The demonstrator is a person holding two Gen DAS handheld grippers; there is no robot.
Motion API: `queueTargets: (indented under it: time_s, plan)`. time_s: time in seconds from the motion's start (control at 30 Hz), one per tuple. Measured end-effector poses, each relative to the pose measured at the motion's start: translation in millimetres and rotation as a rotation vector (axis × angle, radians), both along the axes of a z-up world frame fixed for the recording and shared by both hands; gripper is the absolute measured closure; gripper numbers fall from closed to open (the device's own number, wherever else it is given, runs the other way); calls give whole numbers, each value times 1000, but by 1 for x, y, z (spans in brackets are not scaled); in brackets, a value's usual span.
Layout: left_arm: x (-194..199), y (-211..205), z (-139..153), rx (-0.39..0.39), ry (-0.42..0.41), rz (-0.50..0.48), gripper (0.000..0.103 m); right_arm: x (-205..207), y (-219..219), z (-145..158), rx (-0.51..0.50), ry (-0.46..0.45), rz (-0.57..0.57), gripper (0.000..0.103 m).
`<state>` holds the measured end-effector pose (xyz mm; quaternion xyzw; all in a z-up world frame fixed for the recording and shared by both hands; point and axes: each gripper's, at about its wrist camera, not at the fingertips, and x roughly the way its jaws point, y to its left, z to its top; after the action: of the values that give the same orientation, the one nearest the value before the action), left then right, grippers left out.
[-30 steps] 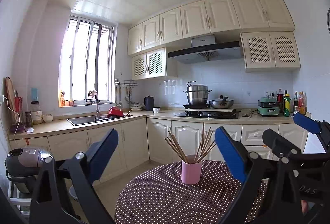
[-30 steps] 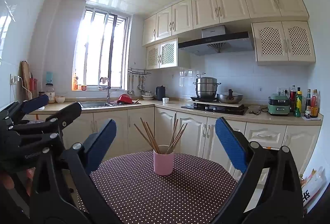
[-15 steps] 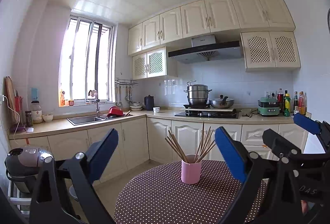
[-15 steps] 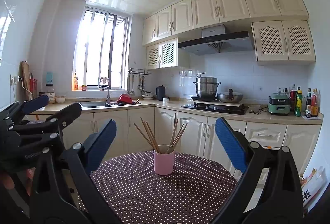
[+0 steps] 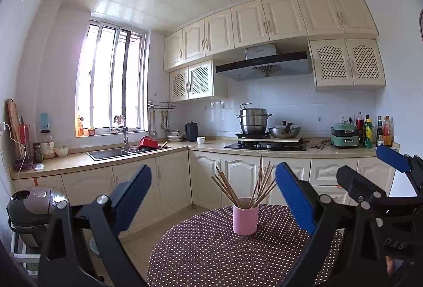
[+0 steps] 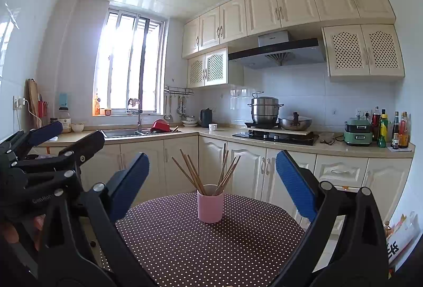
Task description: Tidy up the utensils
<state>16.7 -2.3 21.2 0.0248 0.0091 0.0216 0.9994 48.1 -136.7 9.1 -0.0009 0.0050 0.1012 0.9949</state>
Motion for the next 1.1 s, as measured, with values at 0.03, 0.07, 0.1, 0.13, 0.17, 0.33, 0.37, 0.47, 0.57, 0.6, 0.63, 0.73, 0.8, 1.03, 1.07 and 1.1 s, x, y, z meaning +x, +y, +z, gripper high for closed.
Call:
queueTargets:
  time_s: [0.03, 0.07, 0.1, 0.13, 0.17, 0.33, 0.37, 0.47, 0.57, 0.6, 0.63, 0.73, 0.8, 1.03, 1.07, 1.1]
  plan:
    - [0, 0, 0, 0, 0, 0, 10, 0, 0, 0, 0, 0, 0, 8]
    - [0, 0, 0, -1, -1, 0, 10, 0, 0, 0, 0, 0, 0, 8]
    - [1, 1, -1, -1, 0, 1, 10, 0, 0, 0, 0, 0, 0, 8]
    - [1, 1, -1, -1, 2, 0, 10, 0, 0, 0, -1, 0, 0, 8]
    - [1, 1, 0, -1, 2, 0, 10, 0, 1, 0, -1, 2, 0, 8]
    - [1, 1, -1, 0, 0, 0, 10, 0, 1, 0, 0, 1, -1, 8]
    - [2, 2, -1, 0, 0, 0, 10, 1, 1, 0, 0, 1, -1, 8]
    - [2, 2, -1, 1, -1, 1, 10, 1, 2, 0, 1, 1, -2, 8]
    - [2, 2, -1, 0, 0, 0, 10, 2, 2, 0, 1, 3, 0, 8]
    - [2, 2, -1, 1, -1, 0, 10, 2, 3, 0, 1, 3, 0, 8]
    - [2, 2, -1, 1, -1, 0, 10, 2, 3, 0, 1, 2, 0, 8]
    - [3, 3, -2, 1, -2, 0, 10, 2, 3, 0, 1, 2, 0, 8]
    - [4, 4, -2, 1, -1, 1, 10, 2, 3, 0, 1, 3, -1, 8]
    - [4, 3, -2, 0, 0, 3, 10, 2, 3, 0, 1, 3, -1, 8]
    - [3, 2, -2, 0, -1, 3, 10, 2, 3, 0, 1, 2, -1, 8]
    - [4, 3, -2, 0, -2, 3, 10, 2, 3, 0, 1, 2, 0, 8]
